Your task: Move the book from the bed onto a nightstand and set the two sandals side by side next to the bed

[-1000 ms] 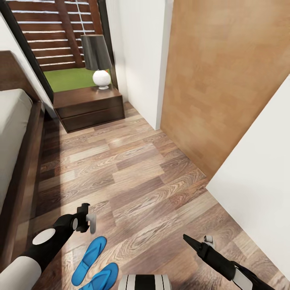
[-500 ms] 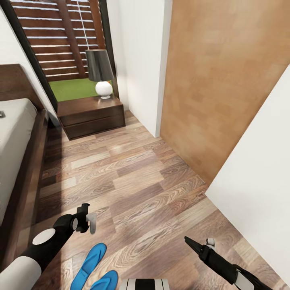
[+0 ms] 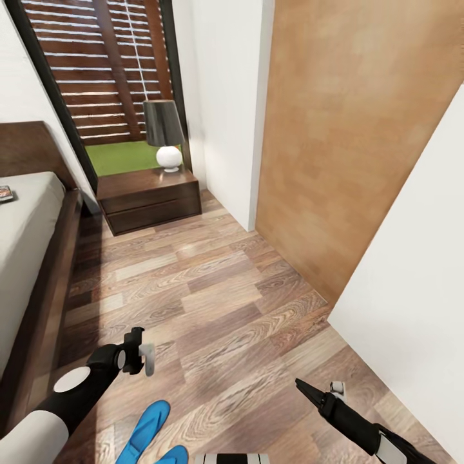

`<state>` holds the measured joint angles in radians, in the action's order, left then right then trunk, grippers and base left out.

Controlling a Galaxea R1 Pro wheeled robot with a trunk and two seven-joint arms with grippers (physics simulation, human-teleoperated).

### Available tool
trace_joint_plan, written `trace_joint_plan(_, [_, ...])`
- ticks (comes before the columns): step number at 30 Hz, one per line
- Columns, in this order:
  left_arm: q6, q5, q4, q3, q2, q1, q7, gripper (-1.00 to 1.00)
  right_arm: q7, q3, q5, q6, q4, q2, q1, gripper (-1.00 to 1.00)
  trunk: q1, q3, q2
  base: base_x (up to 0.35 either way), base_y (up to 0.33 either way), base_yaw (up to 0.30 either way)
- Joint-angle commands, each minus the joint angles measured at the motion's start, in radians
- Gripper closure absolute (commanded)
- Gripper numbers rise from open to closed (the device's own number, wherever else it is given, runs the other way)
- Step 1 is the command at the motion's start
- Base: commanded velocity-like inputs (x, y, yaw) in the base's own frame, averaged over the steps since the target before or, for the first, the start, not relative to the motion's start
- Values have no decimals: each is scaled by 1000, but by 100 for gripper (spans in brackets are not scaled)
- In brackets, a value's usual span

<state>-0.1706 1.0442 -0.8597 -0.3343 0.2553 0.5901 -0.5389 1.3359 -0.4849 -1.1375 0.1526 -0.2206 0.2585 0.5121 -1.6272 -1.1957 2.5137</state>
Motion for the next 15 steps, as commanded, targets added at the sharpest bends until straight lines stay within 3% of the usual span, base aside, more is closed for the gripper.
trace_joint_plan(1, [-6,3,-2,-3,0,0,-4,-100,3,-8,-10,10,0,1,0,-100,1,3,0,0,0,0])
trace_joint_plan(11, [-6,2,7,3,-7,0,-5,-100,3,-8,-11,12,1,1,1,-100,5,42,-2,0,0,0])
trace_joint_plan(15, [-6,-21,15,4,-8,0,-4,-100,2,-8,-11,12,1,1,1,-100,7,57,-3,0,0,0])
